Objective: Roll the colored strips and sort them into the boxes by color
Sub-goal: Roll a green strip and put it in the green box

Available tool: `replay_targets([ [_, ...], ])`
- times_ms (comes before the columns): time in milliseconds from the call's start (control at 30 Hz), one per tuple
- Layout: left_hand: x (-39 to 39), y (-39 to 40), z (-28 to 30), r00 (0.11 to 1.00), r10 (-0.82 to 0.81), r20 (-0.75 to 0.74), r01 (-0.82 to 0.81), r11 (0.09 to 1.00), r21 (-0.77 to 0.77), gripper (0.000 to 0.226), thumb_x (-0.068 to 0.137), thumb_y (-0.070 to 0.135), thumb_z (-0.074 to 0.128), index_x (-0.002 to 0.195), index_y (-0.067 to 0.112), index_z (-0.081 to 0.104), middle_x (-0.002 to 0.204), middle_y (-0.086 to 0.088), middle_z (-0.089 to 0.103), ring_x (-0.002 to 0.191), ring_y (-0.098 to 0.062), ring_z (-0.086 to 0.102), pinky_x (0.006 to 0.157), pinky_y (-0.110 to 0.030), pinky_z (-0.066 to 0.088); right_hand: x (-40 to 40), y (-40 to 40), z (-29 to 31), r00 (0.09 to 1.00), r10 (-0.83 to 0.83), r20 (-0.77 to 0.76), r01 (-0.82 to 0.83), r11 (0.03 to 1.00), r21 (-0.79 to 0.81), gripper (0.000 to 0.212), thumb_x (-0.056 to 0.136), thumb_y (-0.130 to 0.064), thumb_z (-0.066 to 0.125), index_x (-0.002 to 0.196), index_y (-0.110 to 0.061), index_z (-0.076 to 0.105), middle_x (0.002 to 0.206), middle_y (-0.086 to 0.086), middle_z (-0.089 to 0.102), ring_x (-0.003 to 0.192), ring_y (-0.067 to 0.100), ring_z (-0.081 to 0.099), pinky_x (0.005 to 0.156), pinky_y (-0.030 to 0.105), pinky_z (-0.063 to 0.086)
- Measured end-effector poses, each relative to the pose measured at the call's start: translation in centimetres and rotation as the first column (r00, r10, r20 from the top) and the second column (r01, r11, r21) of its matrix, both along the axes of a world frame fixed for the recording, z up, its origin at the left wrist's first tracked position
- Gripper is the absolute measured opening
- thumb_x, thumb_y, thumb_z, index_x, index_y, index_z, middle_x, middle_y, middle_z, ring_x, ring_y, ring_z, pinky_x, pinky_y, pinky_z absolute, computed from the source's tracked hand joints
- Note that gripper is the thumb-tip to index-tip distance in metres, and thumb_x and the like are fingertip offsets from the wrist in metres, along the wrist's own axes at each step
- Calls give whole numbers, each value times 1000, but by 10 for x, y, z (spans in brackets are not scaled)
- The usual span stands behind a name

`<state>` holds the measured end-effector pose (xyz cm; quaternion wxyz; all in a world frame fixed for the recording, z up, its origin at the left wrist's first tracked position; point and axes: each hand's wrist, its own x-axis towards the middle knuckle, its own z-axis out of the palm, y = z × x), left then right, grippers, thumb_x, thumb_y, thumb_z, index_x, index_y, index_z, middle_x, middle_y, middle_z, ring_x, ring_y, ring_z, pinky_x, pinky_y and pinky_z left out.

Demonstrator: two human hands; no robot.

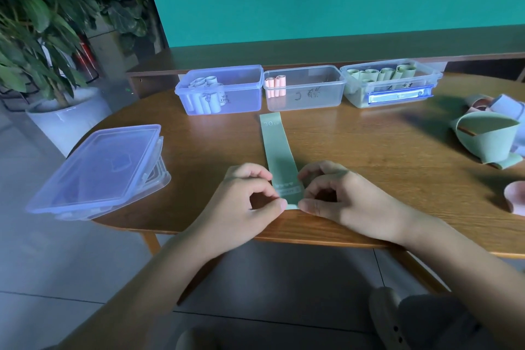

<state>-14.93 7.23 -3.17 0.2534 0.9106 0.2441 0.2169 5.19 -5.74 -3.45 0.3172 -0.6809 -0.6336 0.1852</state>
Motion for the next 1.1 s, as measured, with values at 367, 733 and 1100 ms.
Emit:
replay_targets([
  [367,6,-4,2,998,37,-51,-40,997,-61,9,89,38,69,83,32,68,124,17,45,122,1,36,96,-15,33,0,9,7,999,-42,18,43,999,-33,17,88,-41,75,80,-26,75,131,-20,51,121,0,49,103,30,42],
  [733,-1,0,-1,1000,16,20,-16,1000,13,16,87,39,73,86,23,75,117,17,51,115,-4,48,86,-12,40,4,1,2,996,63,64,-73,985,155,18,87,-39,74,83,-21,74,114,-11,62,107,3,60,85,8,39],
  [1100,6,-3,4,994,87,-60,-87,996,9,19,89,38,70,82,25,59,119,13,45,114,-3,45,81,-3,36,5,9,7,995,-98,3,98,995,22,20,83,-38,81,77,-23,69,115,-17,57,107,-2,55,90,17,42],
])
